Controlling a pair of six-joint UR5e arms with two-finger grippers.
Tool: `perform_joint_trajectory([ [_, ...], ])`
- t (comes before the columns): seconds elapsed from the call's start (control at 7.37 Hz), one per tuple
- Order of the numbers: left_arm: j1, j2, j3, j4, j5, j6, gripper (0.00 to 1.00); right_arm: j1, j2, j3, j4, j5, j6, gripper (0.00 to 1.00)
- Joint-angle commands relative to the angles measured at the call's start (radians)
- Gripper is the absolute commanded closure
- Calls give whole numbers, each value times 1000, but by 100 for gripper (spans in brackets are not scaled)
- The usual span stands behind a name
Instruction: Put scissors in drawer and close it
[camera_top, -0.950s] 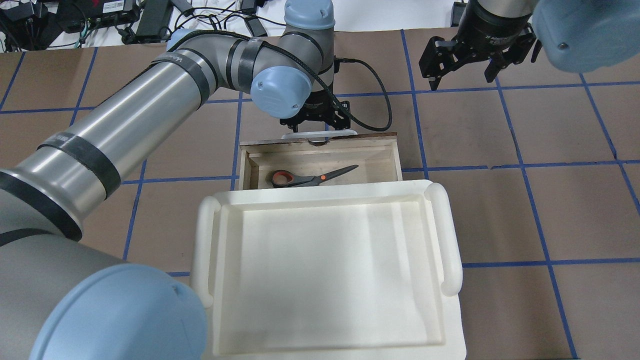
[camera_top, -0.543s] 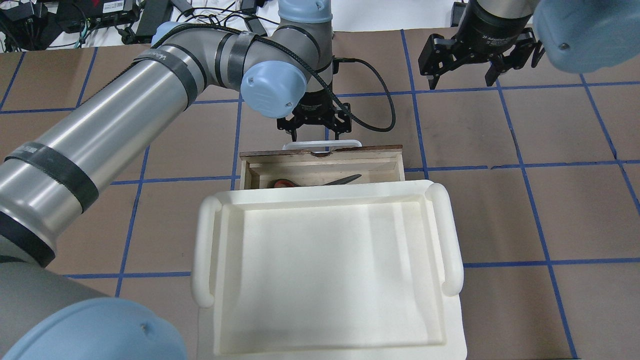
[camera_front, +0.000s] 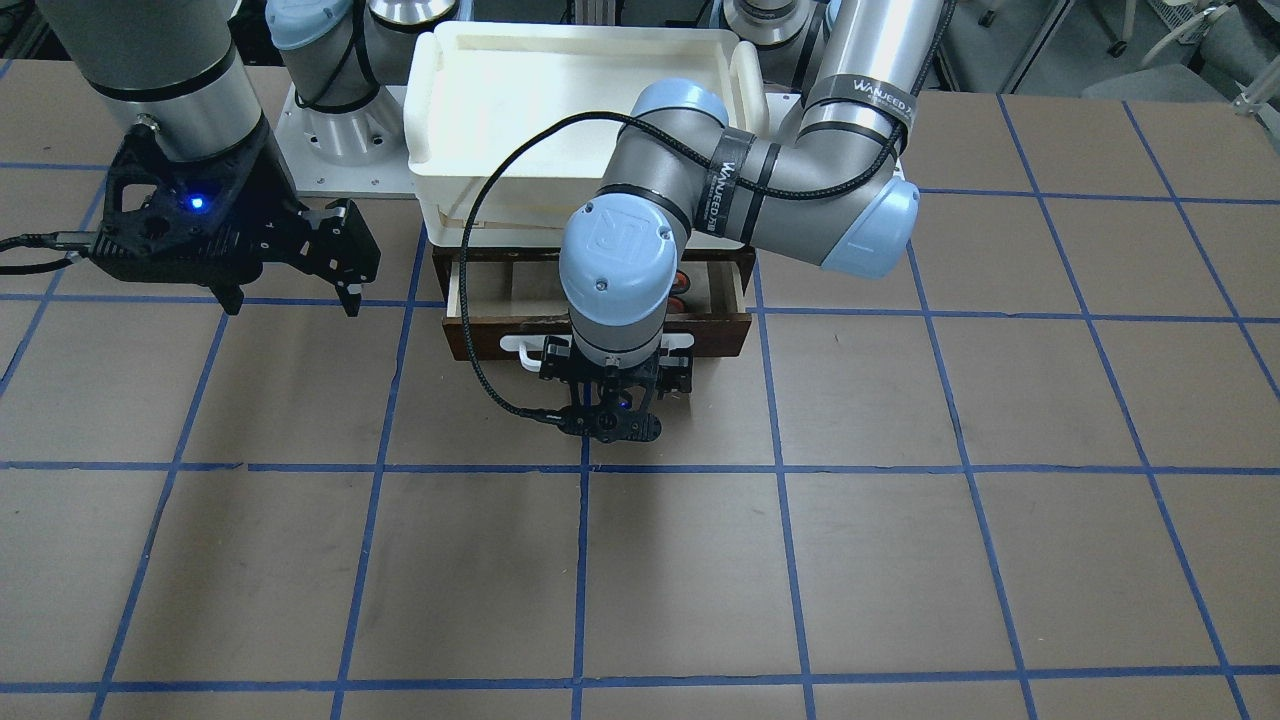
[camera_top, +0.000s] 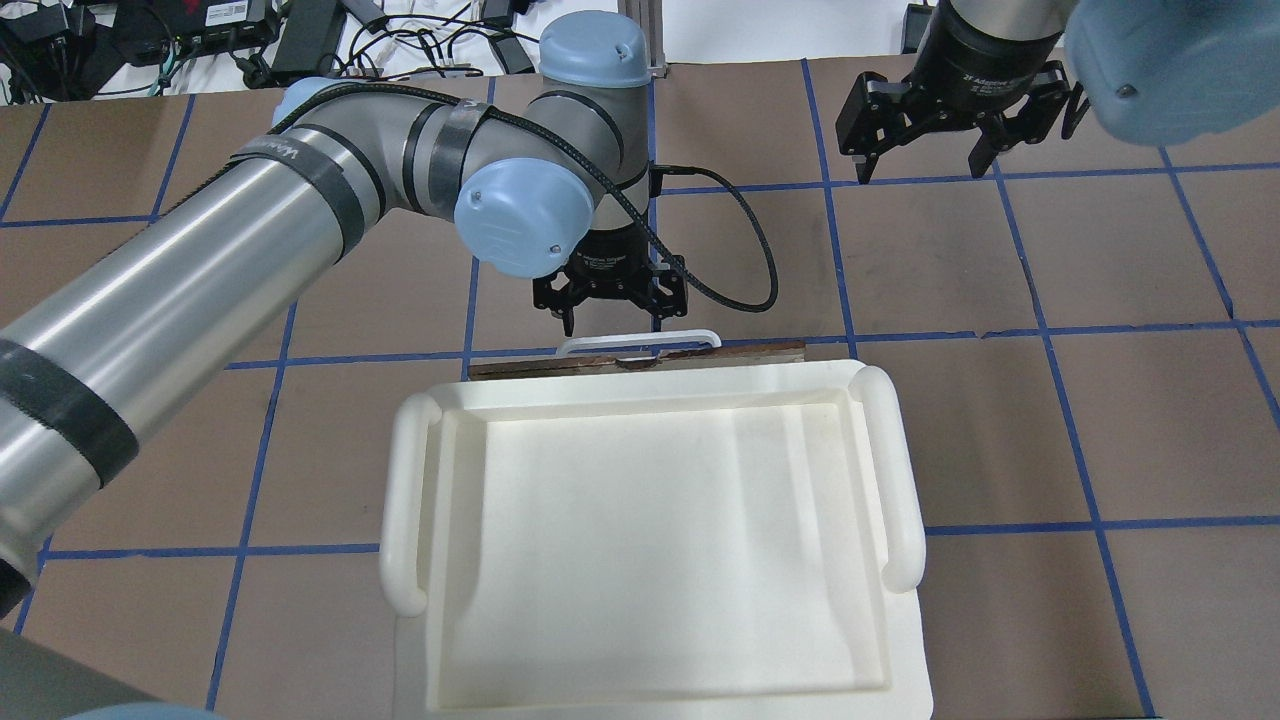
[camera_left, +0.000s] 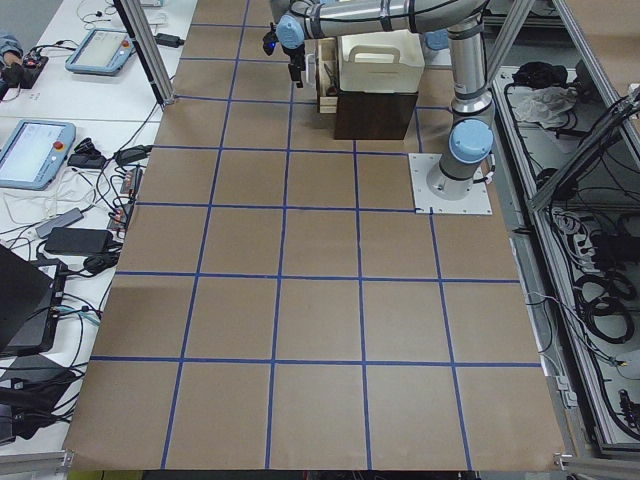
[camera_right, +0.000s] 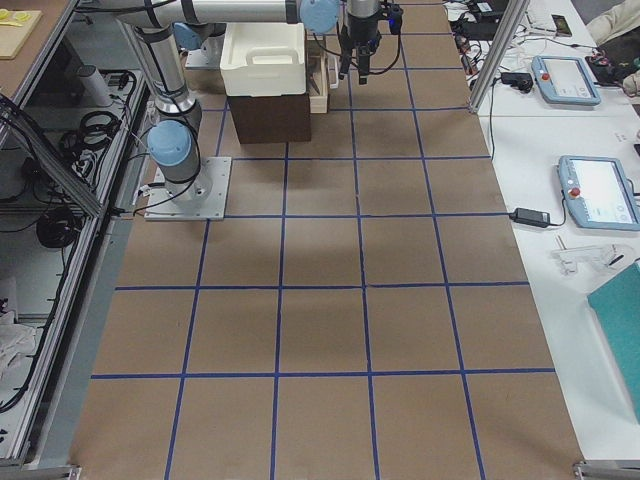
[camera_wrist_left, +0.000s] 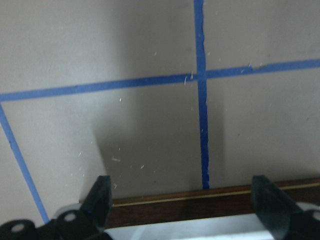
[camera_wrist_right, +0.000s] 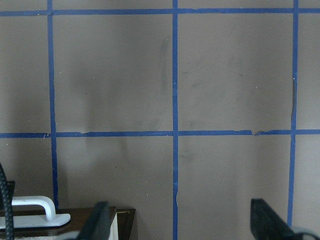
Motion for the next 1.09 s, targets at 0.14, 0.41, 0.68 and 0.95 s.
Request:
perform_joint_trajectory([
  [0.14,0,38,-12,-122,-32,10,0,-1,0,3,10,1,1,0],
  [0.41,0,42,-34,-144,-48,8,0,1,0,6,13,-1,0,0],
  [0.68,8,45,-31,-136,-42,10,0,1,0,6,14,0,1,0],
  [0.95,8,65,-15,5,-22,13,0,1,-3,15,14,-1,4,0],
])
